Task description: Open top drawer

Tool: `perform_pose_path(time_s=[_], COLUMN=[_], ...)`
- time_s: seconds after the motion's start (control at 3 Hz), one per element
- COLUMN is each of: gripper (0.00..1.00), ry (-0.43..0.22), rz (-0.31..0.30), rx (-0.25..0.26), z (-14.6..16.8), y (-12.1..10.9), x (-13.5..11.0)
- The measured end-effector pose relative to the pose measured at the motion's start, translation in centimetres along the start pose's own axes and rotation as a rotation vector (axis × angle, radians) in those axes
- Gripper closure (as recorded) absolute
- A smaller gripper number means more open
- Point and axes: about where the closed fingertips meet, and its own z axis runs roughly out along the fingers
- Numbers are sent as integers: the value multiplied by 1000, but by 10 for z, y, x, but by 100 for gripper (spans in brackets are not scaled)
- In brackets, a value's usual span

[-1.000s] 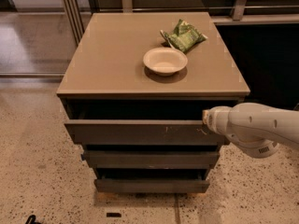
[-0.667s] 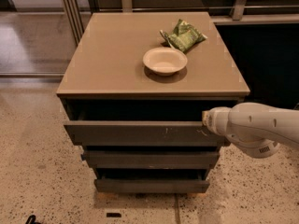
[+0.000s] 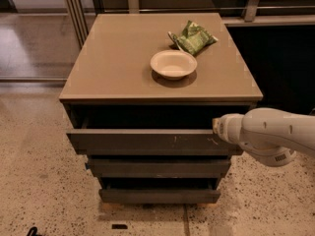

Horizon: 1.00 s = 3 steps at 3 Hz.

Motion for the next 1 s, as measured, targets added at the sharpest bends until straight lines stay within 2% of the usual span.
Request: perform_pose_path(time_s=[0.33, 0.67, 1.0], gripper=[100, 100, 100], ry=[20, 28, 66], rz=[-3, -3, -2], rx=[-32, -34, -45], z=[-7, -5, -2], y=[5, 6, 8], x=[6, 8, 17])
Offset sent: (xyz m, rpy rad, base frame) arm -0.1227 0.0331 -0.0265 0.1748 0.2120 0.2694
